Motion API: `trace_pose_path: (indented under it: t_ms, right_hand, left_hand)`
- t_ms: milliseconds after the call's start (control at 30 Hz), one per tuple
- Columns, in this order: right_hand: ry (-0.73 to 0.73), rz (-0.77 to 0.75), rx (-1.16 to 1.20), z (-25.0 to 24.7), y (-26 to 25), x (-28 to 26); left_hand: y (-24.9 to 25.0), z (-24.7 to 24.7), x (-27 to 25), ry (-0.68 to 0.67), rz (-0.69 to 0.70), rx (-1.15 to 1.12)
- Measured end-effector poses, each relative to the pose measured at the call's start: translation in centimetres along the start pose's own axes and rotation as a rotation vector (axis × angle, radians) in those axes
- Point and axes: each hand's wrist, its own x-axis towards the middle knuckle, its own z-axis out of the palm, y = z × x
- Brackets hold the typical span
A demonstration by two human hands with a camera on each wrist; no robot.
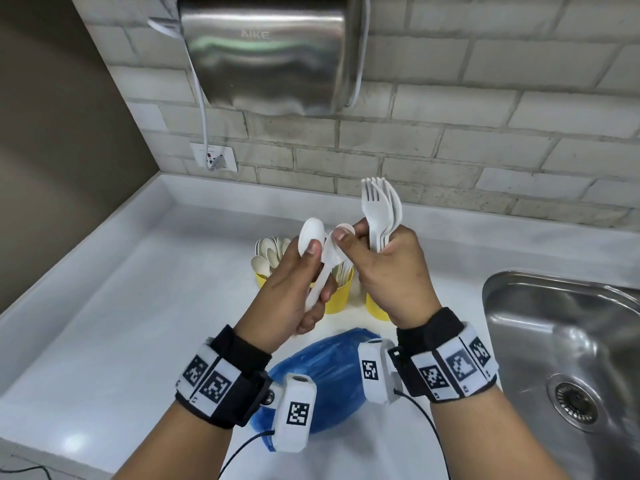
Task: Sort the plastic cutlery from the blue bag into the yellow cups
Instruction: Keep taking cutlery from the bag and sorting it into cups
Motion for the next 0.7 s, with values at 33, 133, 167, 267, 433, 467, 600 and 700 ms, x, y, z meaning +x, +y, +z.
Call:
trace_pose_path:
  t_ms: [33,133,167,267,433,467,600,700]
  right_hand:
    - [0.035,-0.022,-0.06,0.1,0.1,0.1]
    - [0.081,-0.068,-0.209,0.7,0.3,0.2]
    - [0.089,-0.07,-0.233,0.9,0.2,0.1]
    - [0.076,-0.063,-0.225,1.5,0.0,-0.3]
    - [-0.004,-0.046,-0.169,2.1,-0.1,-1.0]
    - [-0.019,-0.066,-0.187,2.2,-0.1,-1.0]
    - [0.029,-0.081,-0.256,1.6,0.4,-0.1]
    - [-0.02,-0.132,-0.355,1.0,0.3,0.4]
  left_hand:
    - [0.0,0.2,-0.1,0.025,0.049,0.1]
    - [-0.6,0.2,0.2,0.082,0.237,0.467]
    - [-0.8,0.2,0.3,0.107,0.264,0.534]
    - [-1.1,0.3,0.3,0.15,0.275,0.595]
    - [-0.5,0.4,0.2,0.17,0.253,0.771]
    - [-0.4,0.4,0.2,0.16,0.253,0.784]
    - [-0.3,-0.1,0.3,0.085,0.252,0.595]
    - [0.0,-1.6,1.3,0.084,0.292,0.615]
